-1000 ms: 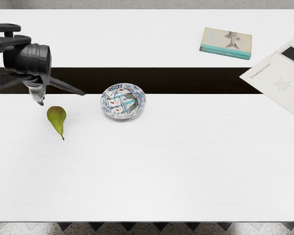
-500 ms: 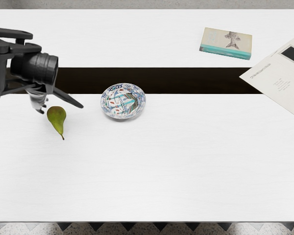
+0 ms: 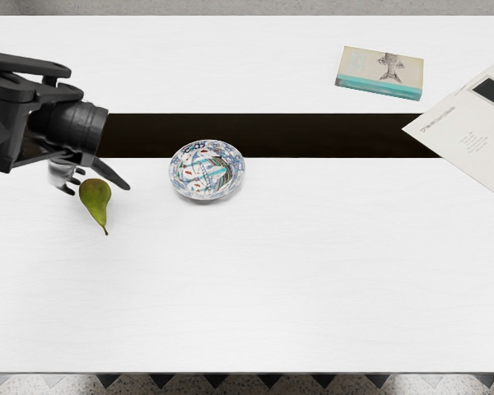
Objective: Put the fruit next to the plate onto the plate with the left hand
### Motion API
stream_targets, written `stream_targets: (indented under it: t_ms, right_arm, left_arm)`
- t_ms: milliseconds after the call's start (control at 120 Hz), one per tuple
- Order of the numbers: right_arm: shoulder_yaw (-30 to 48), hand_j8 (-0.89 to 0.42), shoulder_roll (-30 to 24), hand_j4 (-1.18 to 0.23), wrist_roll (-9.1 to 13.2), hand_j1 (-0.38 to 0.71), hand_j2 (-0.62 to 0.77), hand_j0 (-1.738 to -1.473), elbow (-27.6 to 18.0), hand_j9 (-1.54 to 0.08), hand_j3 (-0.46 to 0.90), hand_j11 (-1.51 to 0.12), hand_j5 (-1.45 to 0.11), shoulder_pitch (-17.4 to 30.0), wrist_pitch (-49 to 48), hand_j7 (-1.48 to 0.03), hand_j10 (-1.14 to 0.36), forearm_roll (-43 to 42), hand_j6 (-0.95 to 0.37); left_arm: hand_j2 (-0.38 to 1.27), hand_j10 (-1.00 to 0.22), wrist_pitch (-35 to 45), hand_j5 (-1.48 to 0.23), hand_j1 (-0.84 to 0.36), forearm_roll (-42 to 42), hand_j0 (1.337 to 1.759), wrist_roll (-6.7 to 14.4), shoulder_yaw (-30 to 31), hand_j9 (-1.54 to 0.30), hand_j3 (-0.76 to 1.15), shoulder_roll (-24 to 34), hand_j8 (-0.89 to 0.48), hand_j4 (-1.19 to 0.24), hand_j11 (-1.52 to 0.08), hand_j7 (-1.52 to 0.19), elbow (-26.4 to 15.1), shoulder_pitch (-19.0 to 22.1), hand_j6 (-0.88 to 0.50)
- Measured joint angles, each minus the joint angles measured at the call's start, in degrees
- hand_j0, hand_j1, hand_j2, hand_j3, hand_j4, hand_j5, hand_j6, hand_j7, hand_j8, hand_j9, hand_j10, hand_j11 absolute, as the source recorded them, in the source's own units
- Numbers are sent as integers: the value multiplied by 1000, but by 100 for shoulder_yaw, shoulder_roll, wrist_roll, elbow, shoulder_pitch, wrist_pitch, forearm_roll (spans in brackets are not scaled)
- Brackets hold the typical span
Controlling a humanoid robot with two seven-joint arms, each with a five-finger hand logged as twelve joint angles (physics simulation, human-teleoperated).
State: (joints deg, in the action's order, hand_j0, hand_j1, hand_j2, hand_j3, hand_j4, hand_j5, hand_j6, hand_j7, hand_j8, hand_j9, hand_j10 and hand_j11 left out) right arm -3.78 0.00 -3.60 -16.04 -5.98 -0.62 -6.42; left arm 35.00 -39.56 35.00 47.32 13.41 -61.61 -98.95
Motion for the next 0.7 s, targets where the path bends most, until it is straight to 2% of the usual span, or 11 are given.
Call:
stream_targets:
  t_ms: [700]
  right_arm:
    - [0, -13, 0, -13, 0, -333, -3, -1658, 0, -17, 0, -17, -17, 0, 0, -17, -13, 0, -13]
  left_arm:
    - [51, -250, 0, -324, 51, -17, 1658, 0, 729, -324, 0, -366, -251, -250, -324, -324, 35, 25, -251]
